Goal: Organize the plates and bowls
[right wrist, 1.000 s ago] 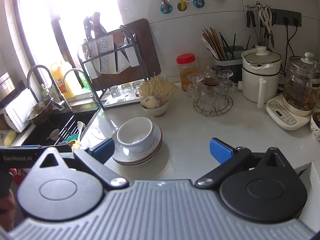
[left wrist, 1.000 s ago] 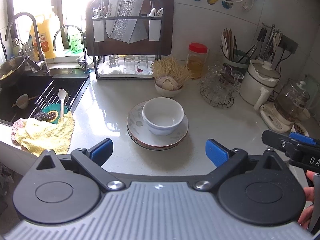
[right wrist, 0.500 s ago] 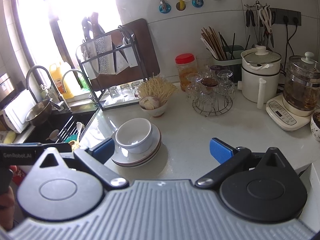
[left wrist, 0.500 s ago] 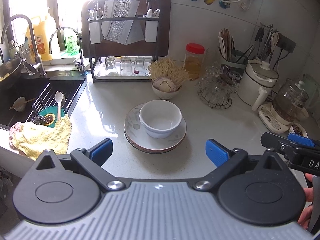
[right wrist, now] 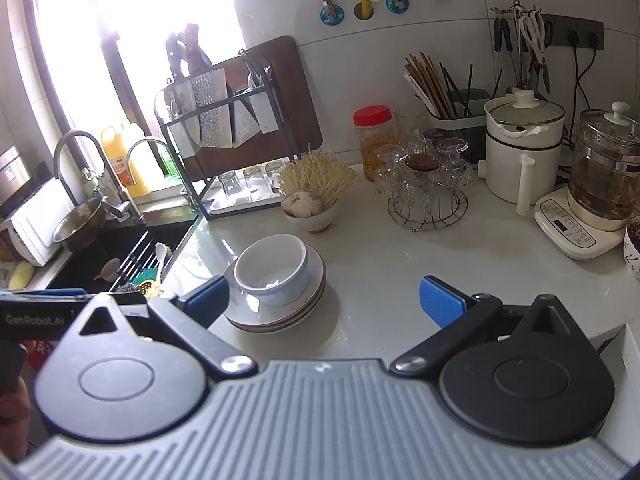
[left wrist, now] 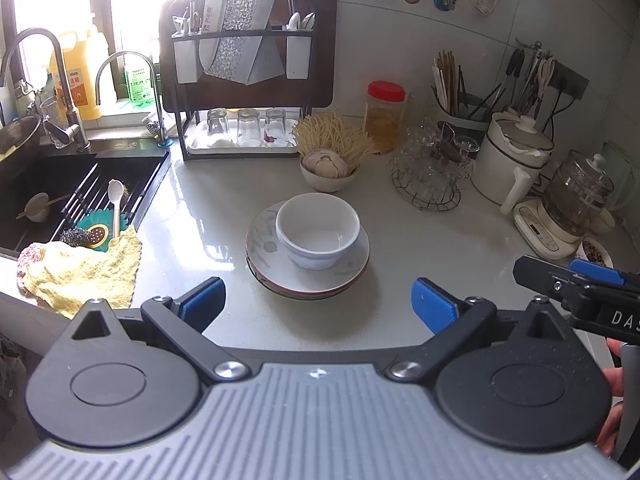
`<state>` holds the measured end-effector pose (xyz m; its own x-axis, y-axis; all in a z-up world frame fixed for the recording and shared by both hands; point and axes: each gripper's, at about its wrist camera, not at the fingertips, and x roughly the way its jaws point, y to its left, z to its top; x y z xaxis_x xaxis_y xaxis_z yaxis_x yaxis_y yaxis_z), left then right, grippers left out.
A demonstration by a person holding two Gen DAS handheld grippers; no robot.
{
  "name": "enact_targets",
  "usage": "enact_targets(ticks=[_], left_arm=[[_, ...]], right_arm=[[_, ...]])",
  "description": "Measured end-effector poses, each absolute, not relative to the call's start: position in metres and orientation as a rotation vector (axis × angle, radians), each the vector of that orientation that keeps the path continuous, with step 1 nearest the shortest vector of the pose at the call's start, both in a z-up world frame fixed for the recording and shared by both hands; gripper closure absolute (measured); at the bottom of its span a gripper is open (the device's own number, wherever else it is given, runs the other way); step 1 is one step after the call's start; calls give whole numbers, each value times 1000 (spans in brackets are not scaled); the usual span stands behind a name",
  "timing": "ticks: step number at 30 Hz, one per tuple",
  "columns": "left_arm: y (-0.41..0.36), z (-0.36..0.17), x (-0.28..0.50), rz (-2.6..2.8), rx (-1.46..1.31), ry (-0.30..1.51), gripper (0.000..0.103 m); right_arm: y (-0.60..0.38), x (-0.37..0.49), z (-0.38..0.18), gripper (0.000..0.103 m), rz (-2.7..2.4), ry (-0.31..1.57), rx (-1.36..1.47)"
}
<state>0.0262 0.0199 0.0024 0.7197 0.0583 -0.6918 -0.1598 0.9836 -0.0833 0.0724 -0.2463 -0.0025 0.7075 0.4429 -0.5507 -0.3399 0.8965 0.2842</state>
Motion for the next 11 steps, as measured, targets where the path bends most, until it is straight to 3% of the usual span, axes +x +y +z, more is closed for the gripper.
enact_targets(ticks=[11], left_arm=[[23, 0, 21, 129, -152, 766, 2]], right_arm=[[-246, 72, -7, 0, 430, 661, 171]])
